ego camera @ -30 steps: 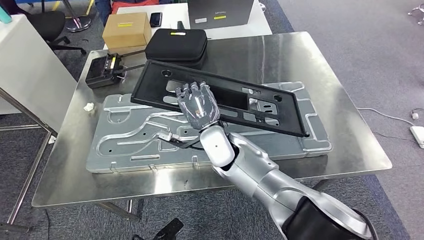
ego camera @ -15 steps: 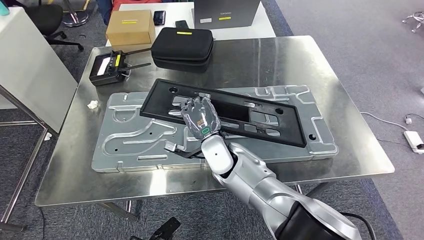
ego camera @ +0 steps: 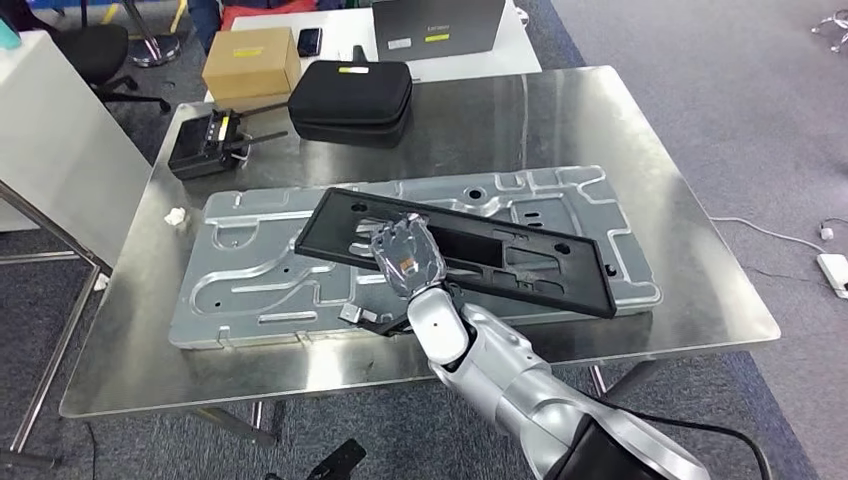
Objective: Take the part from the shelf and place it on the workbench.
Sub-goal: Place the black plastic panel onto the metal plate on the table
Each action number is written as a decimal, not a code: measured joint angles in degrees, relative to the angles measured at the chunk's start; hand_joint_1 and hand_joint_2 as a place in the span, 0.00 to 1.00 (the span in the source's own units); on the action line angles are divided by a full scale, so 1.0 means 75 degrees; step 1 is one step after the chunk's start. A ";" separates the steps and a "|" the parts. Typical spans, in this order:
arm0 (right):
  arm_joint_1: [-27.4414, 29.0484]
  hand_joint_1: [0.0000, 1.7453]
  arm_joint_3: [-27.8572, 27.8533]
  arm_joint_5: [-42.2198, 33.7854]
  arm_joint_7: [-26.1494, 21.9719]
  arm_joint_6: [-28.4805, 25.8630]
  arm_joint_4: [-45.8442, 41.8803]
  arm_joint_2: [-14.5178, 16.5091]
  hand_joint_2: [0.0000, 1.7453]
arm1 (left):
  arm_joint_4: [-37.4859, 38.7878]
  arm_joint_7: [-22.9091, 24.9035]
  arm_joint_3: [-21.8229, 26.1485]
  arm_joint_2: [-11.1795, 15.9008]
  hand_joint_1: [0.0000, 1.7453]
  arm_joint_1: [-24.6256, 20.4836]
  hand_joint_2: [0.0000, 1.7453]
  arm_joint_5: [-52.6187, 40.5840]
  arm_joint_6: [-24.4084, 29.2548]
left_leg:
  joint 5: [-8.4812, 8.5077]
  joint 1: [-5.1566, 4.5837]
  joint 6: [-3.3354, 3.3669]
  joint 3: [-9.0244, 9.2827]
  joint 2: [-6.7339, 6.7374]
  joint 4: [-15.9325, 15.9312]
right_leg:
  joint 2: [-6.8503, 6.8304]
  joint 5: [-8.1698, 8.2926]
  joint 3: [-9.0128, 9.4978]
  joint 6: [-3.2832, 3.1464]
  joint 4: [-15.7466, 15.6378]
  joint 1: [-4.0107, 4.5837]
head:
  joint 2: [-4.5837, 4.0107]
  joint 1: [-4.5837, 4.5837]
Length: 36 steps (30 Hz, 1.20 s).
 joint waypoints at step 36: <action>0.0156 0.00 -0.0070 -0.0004 -0.0743 0.1295 0.0280 0.0018 1.00 | 0.0000 0.0010 -0.0047 0.0041 0.00 0.0055 0.00 0.0061 0.0046 | -0.0010 0.0024 -0.0048 -0.0273 -0.0001 0.0658 | -0.0016 -0.0045 0.0099 -0.0038 -0.0016 0.0050 | 0.0000 -0.0013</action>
